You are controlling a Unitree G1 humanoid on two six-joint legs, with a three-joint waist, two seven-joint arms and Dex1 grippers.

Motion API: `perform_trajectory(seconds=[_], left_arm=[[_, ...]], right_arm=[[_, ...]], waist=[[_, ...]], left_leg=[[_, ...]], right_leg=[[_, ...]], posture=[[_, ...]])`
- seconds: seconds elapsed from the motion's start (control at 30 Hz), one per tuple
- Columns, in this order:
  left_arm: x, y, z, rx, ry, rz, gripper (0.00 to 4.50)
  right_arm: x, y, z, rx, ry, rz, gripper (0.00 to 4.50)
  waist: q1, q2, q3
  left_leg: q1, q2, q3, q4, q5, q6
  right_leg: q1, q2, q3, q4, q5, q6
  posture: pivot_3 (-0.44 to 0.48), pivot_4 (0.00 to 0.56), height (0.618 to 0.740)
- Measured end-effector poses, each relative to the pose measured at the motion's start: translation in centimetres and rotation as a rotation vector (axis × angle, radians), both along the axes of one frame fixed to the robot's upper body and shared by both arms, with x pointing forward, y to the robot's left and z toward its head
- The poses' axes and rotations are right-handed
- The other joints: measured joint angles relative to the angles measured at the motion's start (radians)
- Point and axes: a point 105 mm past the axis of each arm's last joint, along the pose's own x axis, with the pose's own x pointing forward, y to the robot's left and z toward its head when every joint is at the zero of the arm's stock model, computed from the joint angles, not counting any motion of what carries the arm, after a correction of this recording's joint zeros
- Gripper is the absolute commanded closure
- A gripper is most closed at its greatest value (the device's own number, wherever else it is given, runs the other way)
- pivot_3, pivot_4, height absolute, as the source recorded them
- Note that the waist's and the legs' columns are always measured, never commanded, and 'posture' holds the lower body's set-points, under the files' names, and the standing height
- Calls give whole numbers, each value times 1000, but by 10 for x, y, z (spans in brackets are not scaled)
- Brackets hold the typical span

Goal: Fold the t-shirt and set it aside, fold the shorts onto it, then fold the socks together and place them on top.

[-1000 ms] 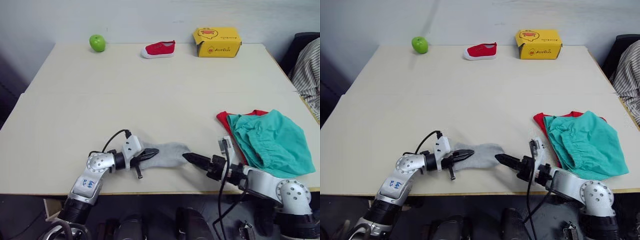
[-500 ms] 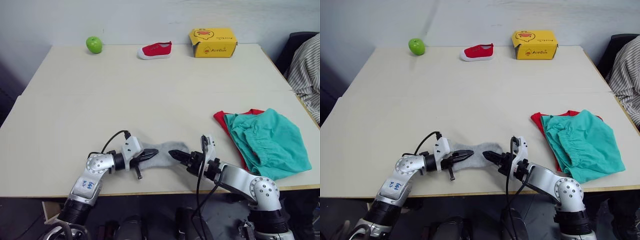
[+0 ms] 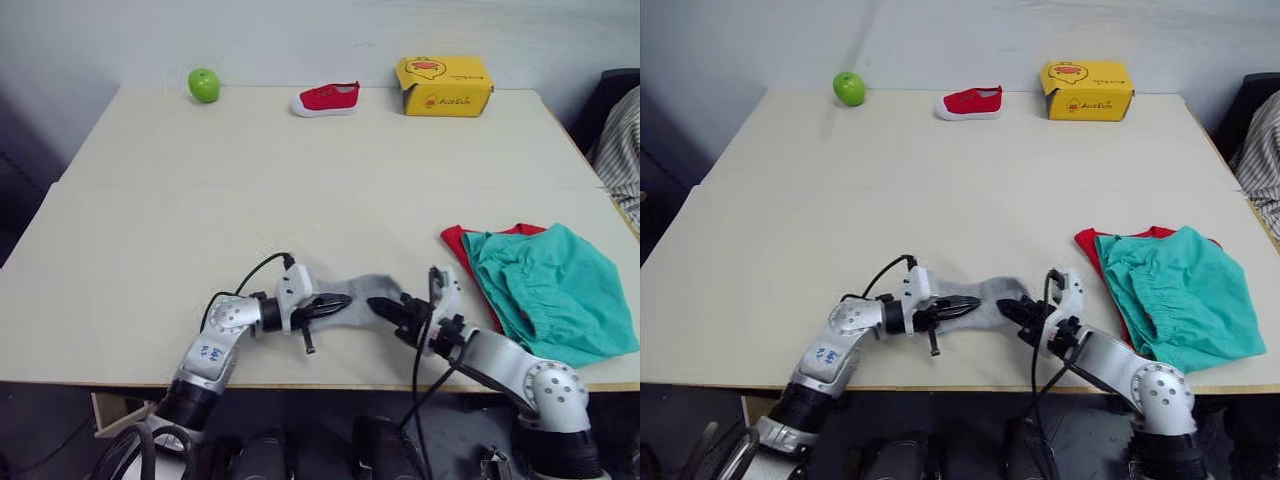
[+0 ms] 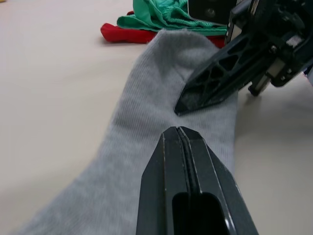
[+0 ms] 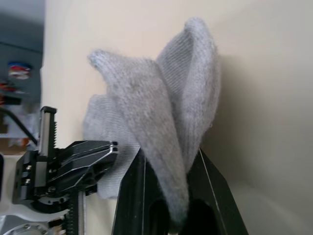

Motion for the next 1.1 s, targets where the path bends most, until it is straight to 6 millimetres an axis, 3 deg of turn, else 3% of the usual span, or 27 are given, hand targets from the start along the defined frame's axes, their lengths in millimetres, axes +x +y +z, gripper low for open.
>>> perform_trajectory(seconds=[0.17,0.3,0.4,0.53,0.83,1.1], left_arm=[[11,-22,1,13,-9,-4,4500],[13,-25,1,14,-16,-1,4500],[15,-24,0,19,-10,10,4500],[16,-24,-1,30,1,16,4500],[16,-15,-2,67,17,70,4500],[8,15,-3,67,79,101,4500]], right_arm=[[-6,-28,12,-132,-27,-6,4495],[-6,-30,17,-178,-39,13,4495],[1,-15,31,-227,-88,51,4495],[3,20,43,-206,-120,107,4495],[2,50,37,-209,-96,143,4495],[7,67,21,-240,-112,188,4495]], waist=[[4,1,0],[1,1,0],[-2,1,0],[-1,1,0],[-6,1,0],[-24,1,0]], left_leg=[[-1,-2,0,0,0,3],[-1,-1,0,0,1,3],[0,-1,0,0,1,2],[-1,1,-1,0,2,1],[0,1,-1,0,2,1],[0,2,-1,0,2,0]], right_leg=[[1,-1,0,-2,2,3],[1,0,0,-2,2,3],[1,-1,0,-2,2,3],[1,-1,-1,-2,1,2],[1,0,0,-2,1,2],[1,-1,0,-1,1,1]], posture=[[0,150,740],[0,150,740],[0,150,740],[0,150,740],[0,150,740],[0,150,740]])
